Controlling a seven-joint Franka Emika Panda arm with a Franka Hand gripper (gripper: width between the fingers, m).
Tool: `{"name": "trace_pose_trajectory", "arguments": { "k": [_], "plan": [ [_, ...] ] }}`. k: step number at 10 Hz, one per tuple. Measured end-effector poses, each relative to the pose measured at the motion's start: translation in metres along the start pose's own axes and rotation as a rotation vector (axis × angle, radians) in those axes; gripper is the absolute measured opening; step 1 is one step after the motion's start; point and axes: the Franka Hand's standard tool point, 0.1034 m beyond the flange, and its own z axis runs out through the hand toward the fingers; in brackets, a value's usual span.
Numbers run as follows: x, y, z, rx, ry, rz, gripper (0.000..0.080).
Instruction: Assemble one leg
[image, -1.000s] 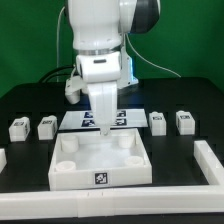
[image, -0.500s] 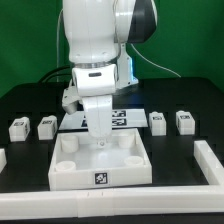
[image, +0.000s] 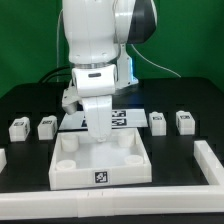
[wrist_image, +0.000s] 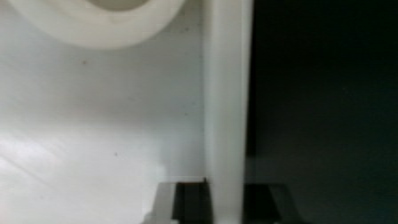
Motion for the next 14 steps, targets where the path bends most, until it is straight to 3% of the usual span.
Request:
{"name": "trace_pose_trajectory", "arguments": {
  "k": [6,11,12,14],
  "plan": [
    [0.002,0.002,0.000,-0.007,0.000,0.008,0.0060],
    [0.065,0.053,0.000,-0.061,0.039,0.058,0.0061],
    [0.073,0.058,0.000,-0.070,0.044,0.061,0.0061],
    [0.081,0.061,0.000,-0.061,0.049,0.054,0.0061]
  ]
}}
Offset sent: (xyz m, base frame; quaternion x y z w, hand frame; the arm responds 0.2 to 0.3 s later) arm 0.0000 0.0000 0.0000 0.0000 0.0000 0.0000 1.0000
